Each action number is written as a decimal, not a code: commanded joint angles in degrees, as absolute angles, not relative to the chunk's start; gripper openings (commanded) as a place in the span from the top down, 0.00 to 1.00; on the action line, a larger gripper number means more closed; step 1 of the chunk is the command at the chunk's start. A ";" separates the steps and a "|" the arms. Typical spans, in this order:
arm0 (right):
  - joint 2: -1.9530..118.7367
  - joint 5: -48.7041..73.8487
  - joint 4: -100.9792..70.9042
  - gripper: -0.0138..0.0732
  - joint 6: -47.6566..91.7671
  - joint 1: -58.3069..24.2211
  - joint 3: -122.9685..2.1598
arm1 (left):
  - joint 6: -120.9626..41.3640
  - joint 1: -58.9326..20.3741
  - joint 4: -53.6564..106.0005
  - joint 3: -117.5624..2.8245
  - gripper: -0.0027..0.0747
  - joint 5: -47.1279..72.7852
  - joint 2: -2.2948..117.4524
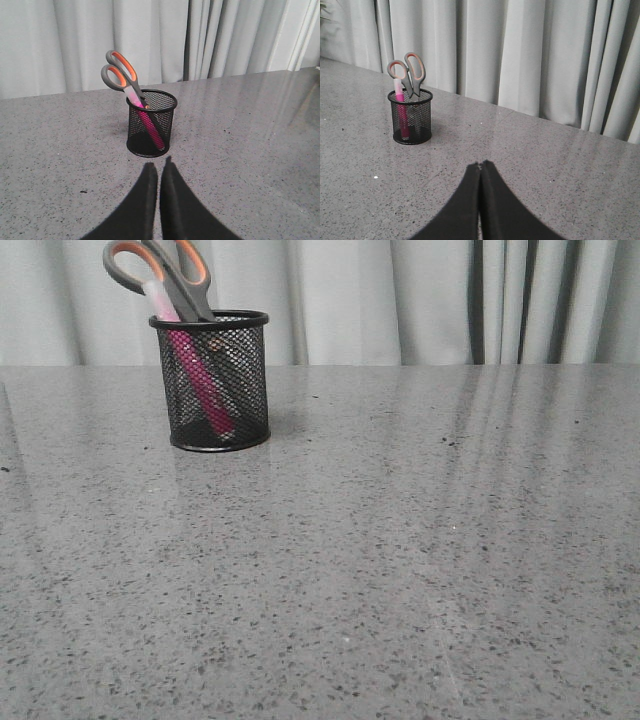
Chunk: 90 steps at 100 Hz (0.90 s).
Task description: Put pen and scissors into bin
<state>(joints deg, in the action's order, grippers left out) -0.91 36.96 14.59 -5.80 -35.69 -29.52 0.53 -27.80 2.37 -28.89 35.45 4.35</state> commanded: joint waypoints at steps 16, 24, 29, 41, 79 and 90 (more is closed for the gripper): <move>-1.21 33.11 15.21 0.92 -5.30 -35.59 -30.72 | 1.13 -27.69 3.02 -30.11 0.99 30.90 5.21; -1.21 33.11 15.21 0.92 -5.30 -35.59 -30.72 | 1.13 -27.69 3.02 -30.11 0.99 30.90 5.21; -1.21 33.11 15.21 0.92 -5.30 -35.59 -30.72 | 1.13 -27.69 3.02 -30.11 0.99 30.90 5.21; -1.21 33.11 15.21 0.92 -5.30 -35.59 -30.72 | 1.13 -27.69 2.90 -28.58 0.99 30.99 5.32; -1.21 33.11 15.21 0.92 -5.30 -35.59 -30.72 | -3.32 -16.25 -2.46 -2.25 0.99 0.33 1.51; -1.21 33.11 15.21 0.92 -5.30 -35.59 -30.72 | -2.51 -13.22 0.75 2.75 0.99 0.42 -1.56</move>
<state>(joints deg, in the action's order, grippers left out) -0.91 37.08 14.59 -5.70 -35.69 -29.52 -3.31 -14.98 -1.94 0.12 7.78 0.00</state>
